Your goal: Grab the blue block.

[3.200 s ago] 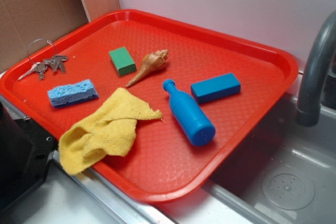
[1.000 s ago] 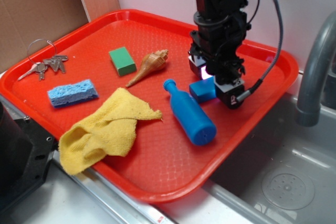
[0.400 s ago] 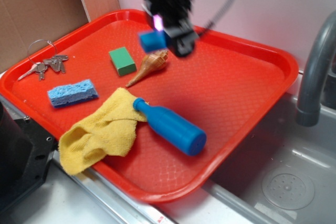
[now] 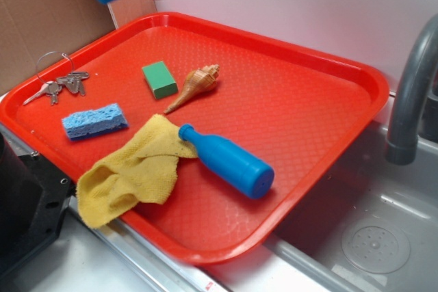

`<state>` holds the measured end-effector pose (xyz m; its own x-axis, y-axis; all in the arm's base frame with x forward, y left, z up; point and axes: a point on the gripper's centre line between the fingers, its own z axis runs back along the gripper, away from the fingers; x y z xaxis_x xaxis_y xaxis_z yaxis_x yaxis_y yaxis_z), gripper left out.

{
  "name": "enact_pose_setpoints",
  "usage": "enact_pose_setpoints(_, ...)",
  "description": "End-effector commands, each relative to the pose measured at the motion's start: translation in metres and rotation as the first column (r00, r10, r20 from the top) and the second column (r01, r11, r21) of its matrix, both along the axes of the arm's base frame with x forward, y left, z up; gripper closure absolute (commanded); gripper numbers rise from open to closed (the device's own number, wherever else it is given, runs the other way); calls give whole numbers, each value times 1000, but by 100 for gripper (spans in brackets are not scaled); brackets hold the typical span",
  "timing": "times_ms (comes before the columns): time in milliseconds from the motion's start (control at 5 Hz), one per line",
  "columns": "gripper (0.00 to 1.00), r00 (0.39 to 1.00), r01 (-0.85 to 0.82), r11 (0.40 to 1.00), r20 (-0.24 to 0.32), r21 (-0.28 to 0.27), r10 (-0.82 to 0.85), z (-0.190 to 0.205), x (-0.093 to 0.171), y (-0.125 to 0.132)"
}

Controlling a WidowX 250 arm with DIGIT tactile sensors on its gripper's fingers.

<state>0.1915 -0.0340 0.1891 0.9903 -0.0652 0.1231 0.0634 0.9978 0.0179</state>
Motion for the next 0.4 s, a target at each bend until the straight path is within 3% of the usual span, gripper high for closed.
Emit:
enact_pose_setpoints(0, 100, 985, -165, 985, 35, -43, 167, 14, 1, 19)
enact_pose_setpoints(200, 100, 967, -256, 967, 10, -7, 256, 9, 10, 17)
